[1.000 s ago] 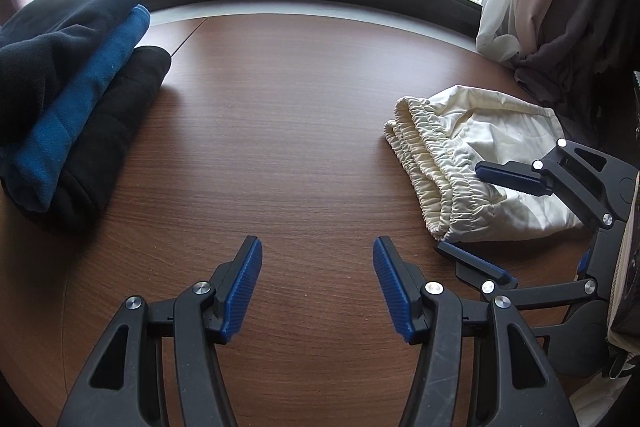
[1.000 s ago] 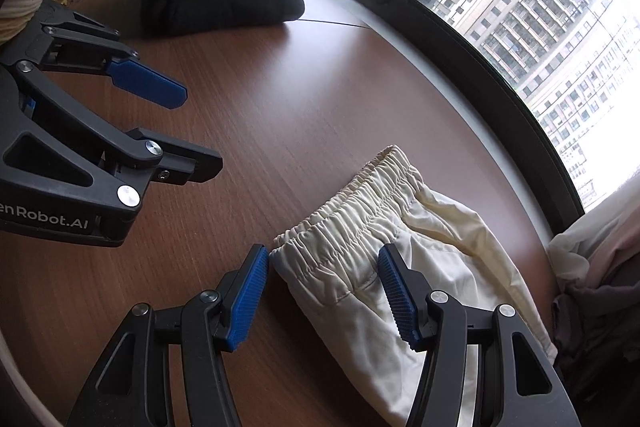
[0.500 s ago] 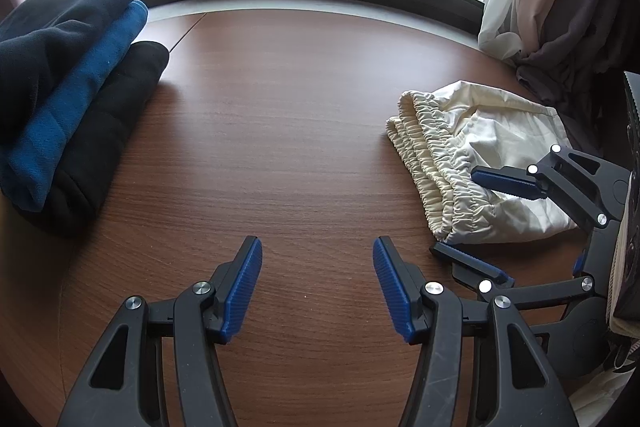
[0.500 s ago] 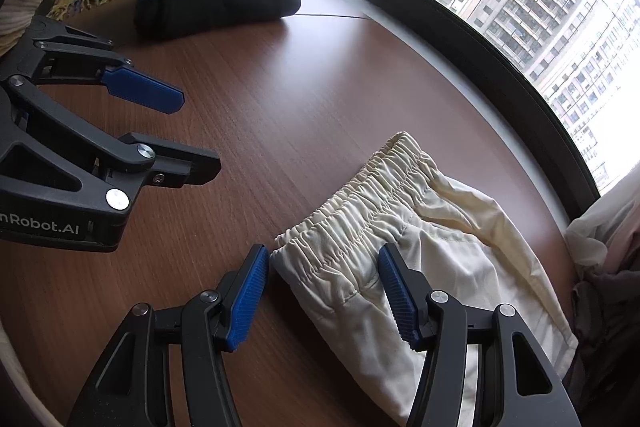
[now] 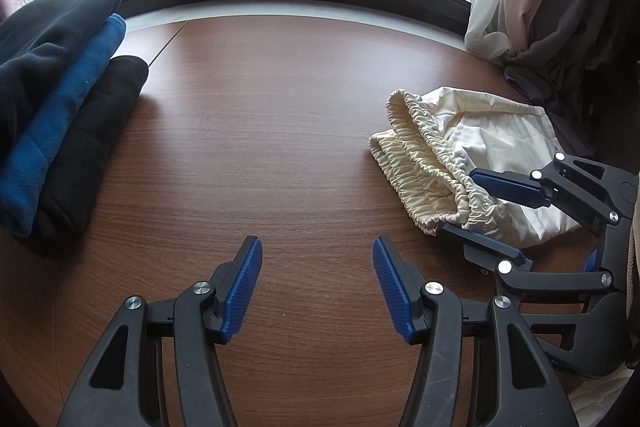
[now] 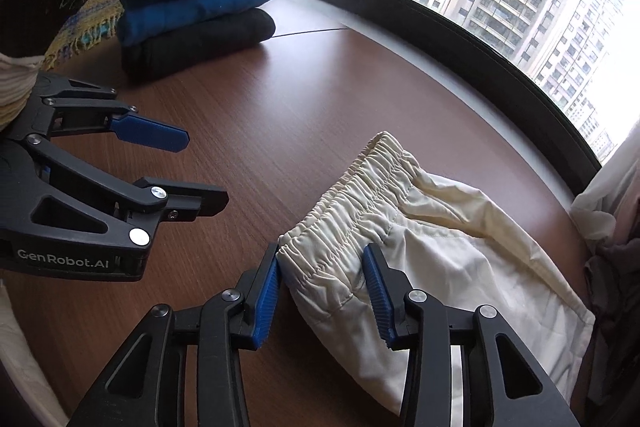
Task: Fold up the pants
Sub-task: 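Grasp the elastic waistband with the right tool while the left tool grasps the waistband beside it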
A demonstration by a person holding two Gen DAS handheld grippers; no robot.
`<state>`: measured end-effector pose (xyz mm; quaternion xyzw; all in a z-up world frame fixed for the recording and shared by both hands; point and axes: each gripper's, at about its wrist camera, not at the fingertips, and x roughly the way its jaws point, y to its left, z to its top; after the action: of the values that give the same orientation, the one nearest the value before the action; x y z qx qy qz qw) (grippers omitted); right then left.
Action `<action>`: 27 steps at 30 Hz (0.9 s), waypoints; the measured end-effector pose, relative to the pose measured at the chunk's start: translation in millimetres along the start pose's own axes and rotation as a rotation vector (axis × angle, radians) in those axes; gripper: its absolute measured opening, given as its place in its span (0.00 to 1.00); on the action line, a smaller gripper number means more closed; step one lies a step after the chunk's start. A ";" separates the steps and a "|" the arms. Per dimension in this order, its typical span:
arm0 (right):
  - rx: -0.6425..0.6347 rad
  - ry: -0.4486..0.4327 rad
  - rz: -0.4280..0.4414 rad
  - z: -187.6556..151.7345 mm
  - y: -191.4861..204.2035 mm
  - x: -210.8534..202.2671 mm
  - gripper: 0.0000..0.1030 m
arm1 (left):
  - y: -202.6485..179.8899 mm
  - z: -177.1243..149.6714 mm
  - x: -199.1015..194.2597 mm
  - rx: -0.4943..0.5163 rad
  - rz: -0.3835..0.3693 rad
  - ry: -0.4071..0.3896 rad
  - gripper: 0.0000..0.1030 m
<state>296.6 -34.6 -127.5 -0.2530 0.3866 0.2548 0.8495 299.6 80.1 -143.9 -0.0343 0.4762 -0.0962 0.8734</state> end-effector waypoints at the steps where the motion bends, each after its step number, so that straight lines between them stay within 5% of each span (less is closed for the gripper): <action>1: 0.016 -0.006 0.004 0.1 -3.2 -3.5 0.40 | -1.0 2.0 0.2 -0.003 -0.012 0.001 0.55; 10: 0.130 -0.030 0.026 -6.1 -21.3 -18.4 0.39 | 3.2 32.1 4.9 -0.106 -0.219 0.028 0.58; 17: 0.127 -0.026 0.033 -12.3 -17.6 -13.6 0.40 | -5.8 40.9 20.2 -0.106 -0.259 0.060 0.59; 23: 0.176 -0.035 0.037 -15.2 -26.9 -14.1 0.40 | 2.4 52.3 34.9 -0.221 -0.355 0.088 0.56; 27: 0.209 -0.032 0.059 -14.7 -32.1 -9.5 0.40 | 3.5 61.8 28.5 -0.228 -0.374 0.049 0.56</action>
<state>303.5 -69.9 -121.0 -0.1474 0.4048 0.2421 0.8693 366.9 75.9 -134.3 -0.2183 0.4902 -0.2029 0.8191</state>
